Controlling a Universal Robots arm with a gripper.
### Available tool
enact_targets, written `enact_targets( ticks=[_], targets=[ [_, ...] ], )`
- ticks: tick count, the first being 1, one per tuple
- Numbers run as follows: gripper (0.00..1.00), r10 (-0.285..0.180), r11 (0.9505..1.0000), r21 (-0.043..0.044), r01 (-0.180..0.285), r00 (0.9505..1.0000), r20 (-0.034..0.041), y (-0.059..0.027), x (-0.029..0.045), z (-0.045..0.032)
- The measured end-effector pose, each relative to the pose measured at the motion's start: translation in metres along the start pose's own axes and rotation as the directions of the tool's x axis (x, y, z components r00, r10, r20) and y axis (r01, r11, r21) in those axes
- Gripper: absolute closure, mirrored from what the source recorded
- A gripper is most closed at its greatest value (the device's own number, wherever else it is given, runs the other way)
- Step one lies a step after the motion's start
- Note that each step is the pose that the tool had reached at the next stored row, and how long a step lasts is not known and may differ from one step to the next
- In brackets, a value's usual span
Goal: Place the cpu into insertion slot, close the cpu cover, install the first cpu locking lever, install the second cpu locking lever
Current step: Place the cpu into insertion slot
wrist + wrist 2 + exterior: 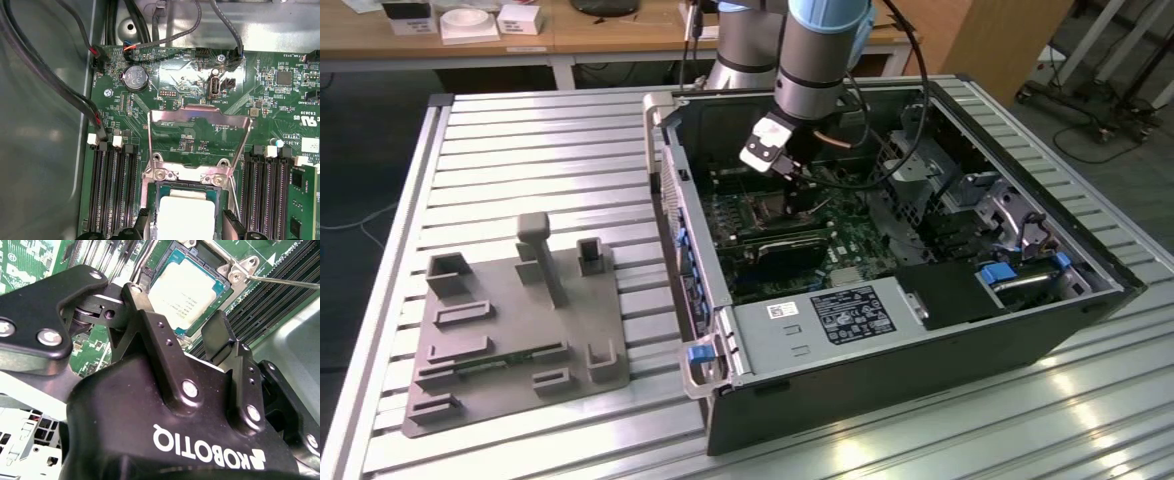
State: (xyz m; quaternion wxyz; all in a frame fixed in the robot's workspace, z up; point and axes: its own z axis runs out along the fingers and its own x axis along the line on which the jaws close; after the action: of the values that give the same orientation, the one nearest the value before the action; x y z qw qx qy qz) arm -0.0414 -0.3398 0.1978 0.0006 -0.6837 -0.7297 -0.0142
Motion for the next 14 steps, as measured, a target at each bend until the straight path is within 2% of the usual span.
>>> enact_targets(
  ticks=[6, 14],
  targets=[
    [0.33, 0.000, 1.0000, 0.0002, 0.000, 1.0000, 0.0003, -0.0001, -0.0001, -0.0007],
    [0.33, 0.000, 1.0000, 0.0015, 0.000, 1.0000, 0.0000, 0.0004, 0.0002, -0.0100]
  ],
)
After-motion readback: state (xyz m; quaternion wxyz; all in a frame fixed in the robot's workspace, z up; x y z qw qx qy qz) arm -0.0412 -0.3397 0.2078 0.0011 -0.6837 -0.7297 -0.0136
